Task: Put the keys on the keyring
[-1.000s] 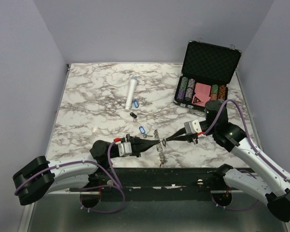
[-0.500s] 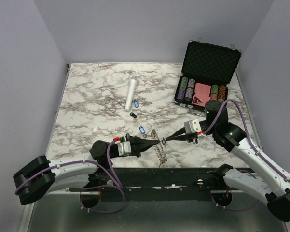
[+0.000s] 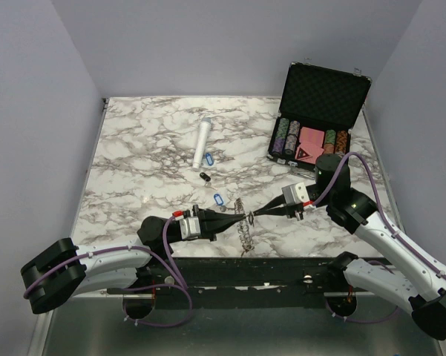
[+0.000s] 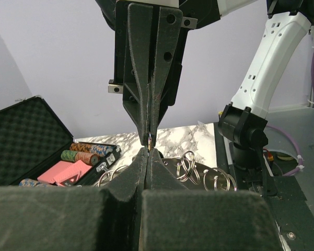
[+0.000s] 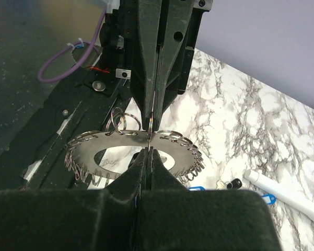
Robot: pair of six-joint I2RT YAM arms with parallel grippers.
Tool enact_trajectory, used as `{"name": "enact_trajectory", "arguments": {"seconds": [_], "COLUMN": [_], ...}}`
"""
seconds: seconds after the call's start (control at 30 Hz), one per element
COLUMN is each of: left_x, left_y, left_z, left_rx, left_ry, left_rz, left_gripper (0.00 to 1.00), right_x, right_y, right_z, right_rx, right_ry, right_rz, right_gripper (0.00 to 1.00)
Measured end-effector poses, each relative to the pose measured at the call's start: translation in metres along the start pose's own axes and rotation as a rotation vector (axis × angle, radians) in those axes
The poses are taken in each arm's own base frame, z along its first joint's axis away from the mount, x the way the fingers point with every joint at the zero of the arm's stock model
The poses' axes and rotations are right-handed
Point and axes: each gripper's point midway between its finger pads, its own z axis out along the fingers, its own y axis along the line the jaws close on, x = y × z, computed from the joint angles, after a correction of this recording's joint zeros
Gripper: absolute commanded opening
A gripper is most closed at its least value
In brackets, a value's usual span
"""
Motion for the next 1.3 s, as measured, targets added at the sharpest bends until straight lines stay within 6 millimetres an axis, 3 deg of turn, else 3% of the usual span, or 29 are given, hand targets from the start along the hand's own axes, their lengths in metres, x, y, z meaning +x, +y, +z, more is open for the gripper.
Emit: {"name": "enact_trajectory", "arguments": {"seconds": [0.83,1.3], "left_x": [0.006,0.014], "left_y": [0.0,0.0], "left_z": [0.0,-0.006], "left_rx": [0.001,0.005], "left_ry": [0.017,0.128], "left_rz": [-0.01,0.012], "left_gripper": [0.0,0.0], "right_x": [-0.004,0.002], "right_y": [0.001,0.002], "right_z": [0.005,0.009], "right_rx": [-0.004,-0.008], "right_ry": [-0.022,-0.005], "right_rz": [0.067,0.092], "right_gripper": [0.0,0.0]}}
